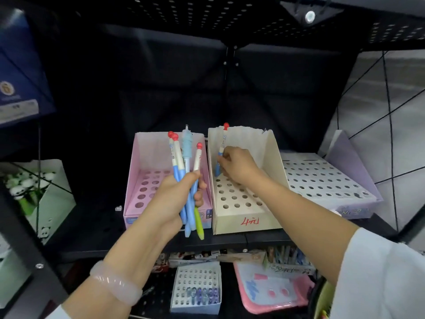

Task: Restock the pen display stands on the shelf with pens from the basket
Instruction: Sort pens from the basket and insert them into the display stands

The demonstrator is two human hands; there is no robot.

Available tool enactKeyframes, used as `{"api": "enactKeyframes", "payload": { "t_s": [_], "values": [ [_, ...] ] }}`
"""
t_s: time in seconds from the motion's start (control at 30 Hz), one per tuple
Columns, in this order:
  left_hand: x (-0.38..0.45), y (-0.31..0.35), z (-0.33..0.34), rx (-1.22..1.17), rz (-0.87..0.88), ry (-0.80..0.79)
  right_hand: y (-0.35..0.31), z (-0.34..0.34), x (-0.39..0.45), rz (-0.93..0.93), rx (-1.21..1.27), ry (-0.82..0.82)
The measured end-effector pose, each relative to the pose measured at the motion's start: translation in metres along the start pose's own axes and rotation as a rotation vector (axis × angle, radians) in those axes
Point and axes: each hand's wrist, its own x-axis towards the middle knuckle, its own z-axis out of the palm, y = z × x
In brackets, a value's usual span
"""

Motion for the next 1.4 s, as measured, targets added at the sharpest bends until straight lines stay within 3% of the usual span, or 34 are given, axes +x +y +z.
{"api": "enactKeyframes", "payload": {
  "t_s": [0.17,0.23,0.3,0.4,0.43,0.53,0.6,0.8,0.93,1.07,1.17,1.33,1.4],
  "values": [
    [-0.007,0.001,-0.008,0.005,-0.013,-0.050,-0.005,0.003,0.000,0.011,-0.215,-0.151],
    [-0.009,0.004,-0.011,0.013,-0.008,-0.035,-0.006,0.006,-0.003,0.062,-0.208,-0.149],
    [-0.010,0.007,-0.015,-0.002,-0.006,-0.033,-0.010,0.003,-0.008,0.114,-0.163,-0.047],
    [-0.009,0.014,-0.019,0.014,-0.002,-0.034,-0.029,-0.003,-0.029,0.063,0.201,0.213],
    [-0.009,0.015,-0.019,0.031,-0.002,-0.033,-0.039,-0.006,-0.040,0.025,0.353,0.156],
    [-0.008,0.014,-0.020,0.107,0.009,-0.005,-0.062,-0.010,-0.066,-0.015,0.685,-0.255],
    [-0.008,0.012,-0.020,0.135,0.019,0.001,-0.065,-0.012,-0.071,0.032,0.803,-0.370],
    [-0.009,0.016,-0.012,0.163,0.096,-0.069,-0.061,-0.017,-0.068,0.118,1.011,-0.464],
    [-0.011,0.017,-0.004,0.085,0.079,-0.080,-0.050,-0.030,-0.057,0.086,1.100,-0.233],
    [-0.011,0.014,0.000,0.155,0.096,0.016,-0.022,-0.055,-0.034,0.033,0.944,0.152],
    [-0.009,0.012,0.002,0.180,0.128,0.080,-0.001,-0.060,-0.015,-0.026,0.586,0.345],
    [-0.008,0.007,0.004,0.189,0.154,0.120,0.015,-0.041,-0.005,-0.192,0.067,0.383],
    [-0.008,0.006,0.004,0.210,0.158,0.110,0.016,-0.034,-0.003,-0.195,0.058,0.343]
  ]
}}
